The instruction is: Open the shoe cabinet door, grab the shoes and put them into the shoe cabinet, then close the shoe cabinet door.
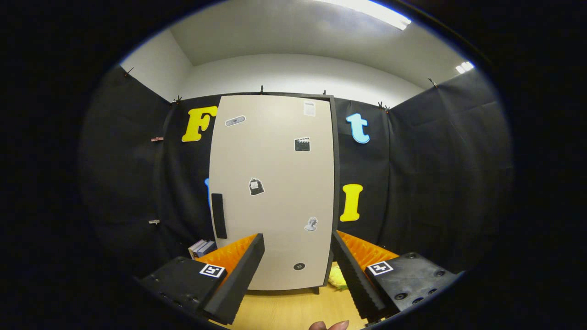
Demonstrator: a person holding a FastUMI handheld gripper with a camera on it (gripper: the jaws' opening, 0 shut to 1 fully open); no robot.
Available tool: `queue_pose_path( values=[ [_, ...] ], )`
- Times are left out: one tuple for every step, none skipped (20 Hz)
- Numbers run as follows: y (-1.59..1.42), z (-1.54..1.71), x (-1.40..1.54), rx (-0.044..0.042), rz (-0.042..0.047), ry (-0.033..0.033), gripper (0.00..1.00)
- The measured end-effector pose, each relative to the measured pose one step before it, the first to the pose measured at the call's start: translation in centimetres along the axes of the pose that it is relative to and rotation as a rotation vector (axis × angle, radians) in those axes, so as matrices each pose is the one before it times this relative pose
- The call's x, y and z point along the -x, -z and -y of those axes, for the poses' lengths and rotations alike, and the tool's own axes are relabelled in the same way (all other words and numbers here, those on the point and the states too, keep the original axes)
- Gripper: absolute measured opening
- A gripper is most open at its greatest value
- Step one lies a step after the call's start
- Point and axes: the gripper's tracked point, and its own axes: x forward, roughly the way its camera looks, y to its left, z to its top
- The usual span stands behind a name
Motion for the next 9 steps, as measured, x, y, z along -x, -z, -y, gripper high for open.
queue_pose_path(
  values=[
    [-0.122, -0.174, 0.145, -0.00756, -0.00091, -0.0057, 0.96],
    [-0.158, -0.467, 0.222, -0.02805, -0.0084, -0.01258, 0.96],
    [-0.101, -0.144, -0.022, -0.02606, -0.00375, -0.00165, 0.96],
    [0.207, 0.042, -0.094, -0.01633, -0.00833, -0.00484, 0.96],
    [0.094, -0.055, 0.046, -0.00864, -0.00445, -0.00546, 0.97],
    [-0.154, 0.087, 0.006, -0.0107, 0.00269, -0.001, 0.97],
    [0.013, 0.133, 0.009, -0.00618, -0.00326, 0.00167, 0.97],
    [0.128, 0.131, -0.176, -0.0046, -0.00528, 0.00582, 0.97],
    [0.035, 0.06, 0.111, 0.00886, 0.0023, -0.00315, 0.97]
  ],
)
